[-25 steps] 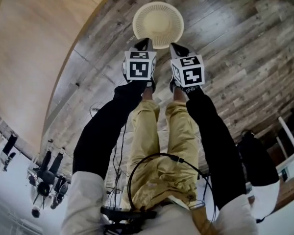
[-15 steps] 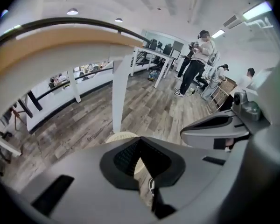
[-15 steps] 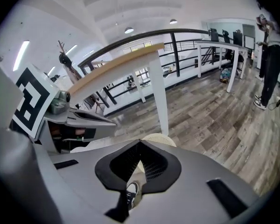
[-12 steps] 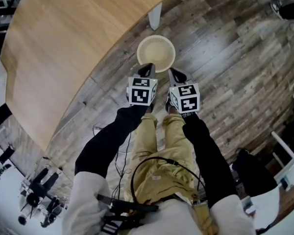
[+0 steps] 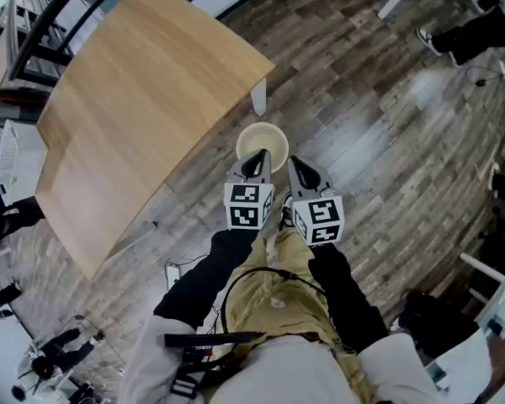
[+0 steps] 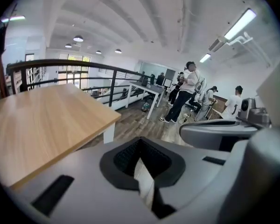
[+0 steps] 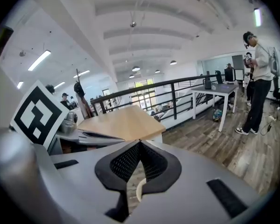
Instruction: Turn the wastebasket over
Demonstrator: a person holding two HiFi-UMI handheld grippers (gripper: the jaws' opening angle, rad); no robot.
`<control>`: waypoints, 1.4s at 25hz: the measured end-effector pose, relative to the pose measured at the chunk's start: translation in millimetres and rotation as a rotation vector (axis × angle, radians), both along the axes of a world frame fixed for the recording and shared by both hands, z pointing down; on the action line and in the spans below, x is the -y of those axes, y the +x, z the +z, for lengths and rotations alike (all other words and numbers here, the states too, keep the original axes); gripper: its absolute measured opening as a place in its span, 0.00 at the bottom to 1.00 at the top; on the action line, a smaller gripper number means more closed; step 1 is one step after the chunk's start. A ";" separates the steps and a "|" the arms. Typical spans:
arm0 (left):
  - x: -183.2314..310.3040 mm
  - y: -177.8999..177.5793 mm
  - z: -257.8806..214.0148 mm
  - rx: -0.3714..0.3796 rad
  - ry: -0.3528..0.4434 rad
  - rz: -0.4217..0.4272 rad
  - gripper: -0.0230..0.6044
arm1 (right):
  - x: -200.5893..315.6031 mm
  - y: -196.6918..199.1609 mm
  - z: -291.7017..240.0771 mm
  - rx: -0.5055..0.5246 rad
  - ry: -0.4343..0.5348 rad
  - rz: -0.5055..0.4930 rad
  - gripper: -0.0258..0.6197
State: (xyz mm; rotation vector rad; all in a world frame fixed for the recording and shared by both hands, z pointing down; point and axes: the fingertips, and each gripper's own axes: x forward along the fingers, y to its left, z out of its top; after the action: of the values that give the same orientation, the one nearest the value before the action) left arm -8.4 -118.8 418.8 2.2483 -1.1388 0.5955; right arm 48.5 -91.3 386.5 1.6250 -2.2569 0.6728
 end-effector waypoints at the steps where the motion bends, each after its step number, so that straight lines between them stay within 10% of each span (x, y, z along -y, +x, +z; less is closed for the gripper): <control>1: -0.8 3.8 -15.9 -0.001 0.027 0.008 0.04 | 0.2 1.9 -17.0 0.004 0.022 0.008 0.07; 10: 13.5 10.7 -166.2 -0.038 0.332 0.004 0.04 | 5.3 15.9 -158.3 0.008 0.254 0.034 0.07; 35: 55.3 -1.9 -338.0 -0.117 0.660 -0.045 0.04 | 45.5 6.5 -328.4 -0.075 0.567 0.003 0.07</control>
State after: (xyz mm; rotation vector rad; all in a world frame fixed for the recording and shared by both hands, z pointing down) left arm -10.3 -174.1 80.8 2.7378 -1.4741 0.0562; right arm 55.1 -136.8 58.2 1.8420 -2.5312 -0.0483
